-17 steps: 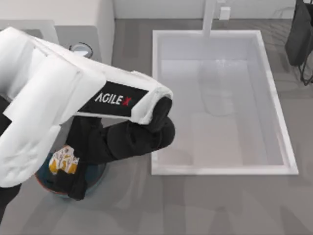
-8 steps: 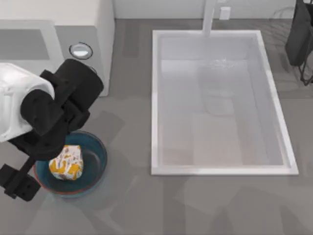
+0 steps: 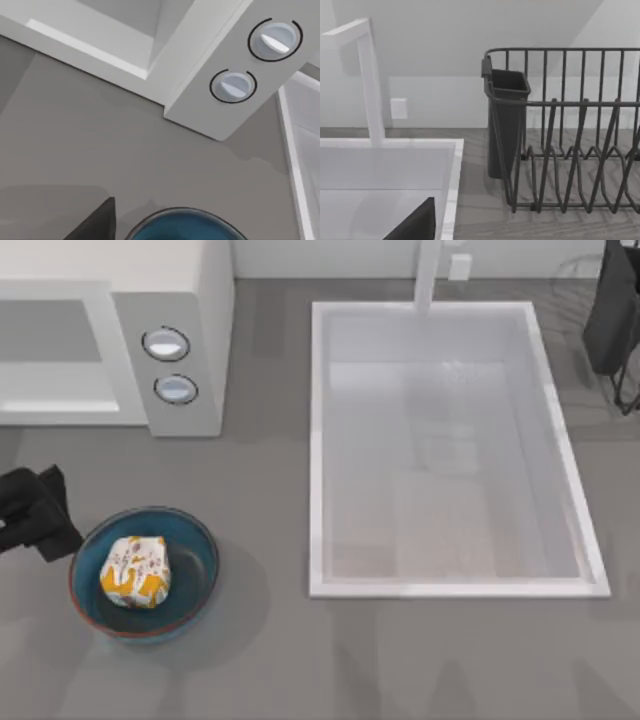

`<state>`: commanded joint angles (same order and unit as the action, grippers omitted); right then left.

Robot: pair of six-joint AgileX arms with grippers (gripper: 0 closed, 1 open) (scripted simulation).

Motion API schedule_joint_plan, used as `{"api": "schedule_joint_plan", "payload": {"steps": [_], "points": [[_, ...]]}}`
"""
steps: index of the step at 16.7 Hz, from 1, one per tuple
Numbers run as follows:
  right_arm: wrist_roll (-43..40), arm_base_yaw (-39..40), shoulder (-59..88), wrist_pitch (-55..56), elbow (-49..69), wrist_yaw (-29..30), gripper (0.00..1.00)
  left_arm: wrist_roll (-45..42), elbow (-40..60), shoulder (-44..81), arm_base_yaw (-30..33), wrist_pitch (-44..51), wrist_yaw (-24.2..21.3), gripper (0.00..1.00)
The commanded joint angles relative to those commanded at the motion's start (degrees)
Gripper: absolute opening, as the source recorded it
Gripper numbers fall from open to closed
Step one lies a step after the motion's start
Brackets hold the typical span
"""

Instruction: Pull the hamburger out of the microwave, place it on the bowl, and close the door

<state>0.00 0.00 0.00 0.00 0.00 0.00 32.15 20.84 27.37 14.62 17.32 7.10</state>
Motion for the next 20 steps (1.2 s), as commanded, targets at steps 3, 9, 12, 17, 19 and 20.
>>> {"api": "schedule_joint_plan", "payload": {"steps": [3,9,12,17,19,20], "points": [[0.0,0.0,0.0,0.0,0.0,0.0,1.0,-15.78,-9.65,-14.02,-6.34,-8.46,-3.81,1.0],[0.0,0.0,0.0,0.0,0.0,0.0,1.0,-31.6,-20.43,-27.05,-14.29,-17.04,-7.0,1.0],[0.0,0.0,0.0,0.0,0.0,0.0,1.0,-32.15,-20.84,-27.37,-14.62,-17.32,-7.1,1.0],[0.0,0.0,0.0,0.0,0.0,0.0,1.0,-32.15,-20.84,-27.37,-14.62,-17.32,-7.1,0.85],[0.0,0.0,0.0,0.0,0.0,0.0,1.0,-32.15,-20.84,-27.37,-14.62,-17.32,-7.1,0.7],[0.0,0.0,0.0,0.0,0.0,0.0,1.0,-32.15,-20.84,-27.37,-14.62,-17.32,-7.1,0.62]]}}
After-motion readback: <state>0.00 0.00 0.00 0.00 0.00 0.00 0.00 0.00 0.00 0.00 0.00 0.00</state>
